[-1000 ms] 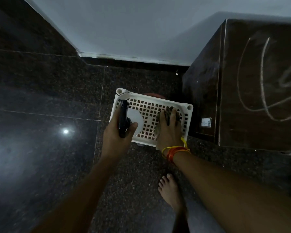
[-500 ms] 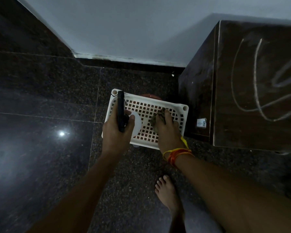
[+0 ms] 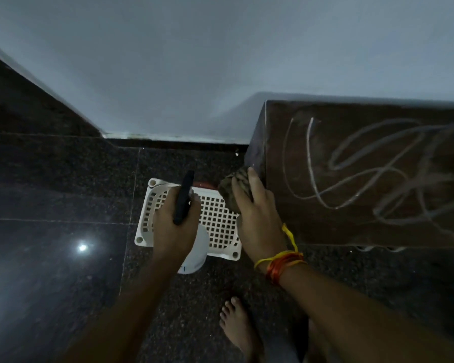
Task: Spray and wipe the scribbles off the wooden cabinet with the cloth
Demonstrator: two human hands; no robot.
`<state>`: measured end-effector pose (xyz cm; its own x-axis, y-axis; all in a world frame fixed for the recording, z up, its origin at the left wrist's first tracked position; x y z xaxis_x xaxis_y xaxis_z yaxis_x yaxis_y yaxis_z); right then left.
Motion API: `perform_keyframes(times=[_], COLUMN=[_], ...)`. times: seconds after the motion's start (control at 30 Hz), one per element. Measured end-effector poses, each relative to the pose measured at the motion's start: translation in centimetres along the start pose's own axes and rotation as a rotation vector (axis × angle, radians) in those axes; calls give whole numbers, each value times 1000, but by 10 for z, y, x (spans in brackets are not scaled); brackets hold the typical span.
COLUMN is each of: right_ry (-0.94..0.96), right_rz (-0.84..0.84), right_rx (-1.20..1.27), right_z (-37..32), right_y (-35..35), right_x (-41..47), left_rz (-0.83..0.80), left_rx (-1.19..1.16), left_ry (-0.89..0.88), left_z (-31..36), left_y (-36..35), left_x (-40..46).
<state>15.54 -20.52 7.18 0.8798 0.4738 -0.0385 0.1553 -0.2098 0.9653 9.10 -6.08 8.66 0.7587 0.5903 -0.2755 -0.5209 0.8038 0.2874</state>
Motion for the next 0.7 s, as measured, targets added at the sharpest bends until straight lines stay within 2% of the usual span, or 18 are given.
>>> perform_keyframes(times=[0.17, 0.4, 0.7], right_ry=[-83, -253, -302], right_rz=[77, 19, 6], right_rx=[-12, -69, -31], right_z=[59, 142, 192], right_y=[46, 91, 119], right_x=[4, -25, -56], left_rz=[-32, -49, 69], left_rx=[-9, -2, 12], left_ry=[30, 79, 97], left_z=[26, 50, 76], left_y=[-43, -109, -144], left_x=[-26, -62, -73])
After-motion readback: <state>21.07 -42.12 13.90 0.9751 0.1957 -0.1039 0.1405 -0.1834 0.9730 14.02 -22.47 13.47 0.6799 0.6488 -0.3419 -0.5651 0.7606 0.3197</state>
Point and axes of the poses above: each hand's wrist, its own x-axis towards the middle knuckle, its own y-axis out of the back of the hand, z = x × y, the point moved 3 cm from there along x, towards the middle knuckle, and after that the axes turned 11 degrees about -x, right-handed, at the moved point
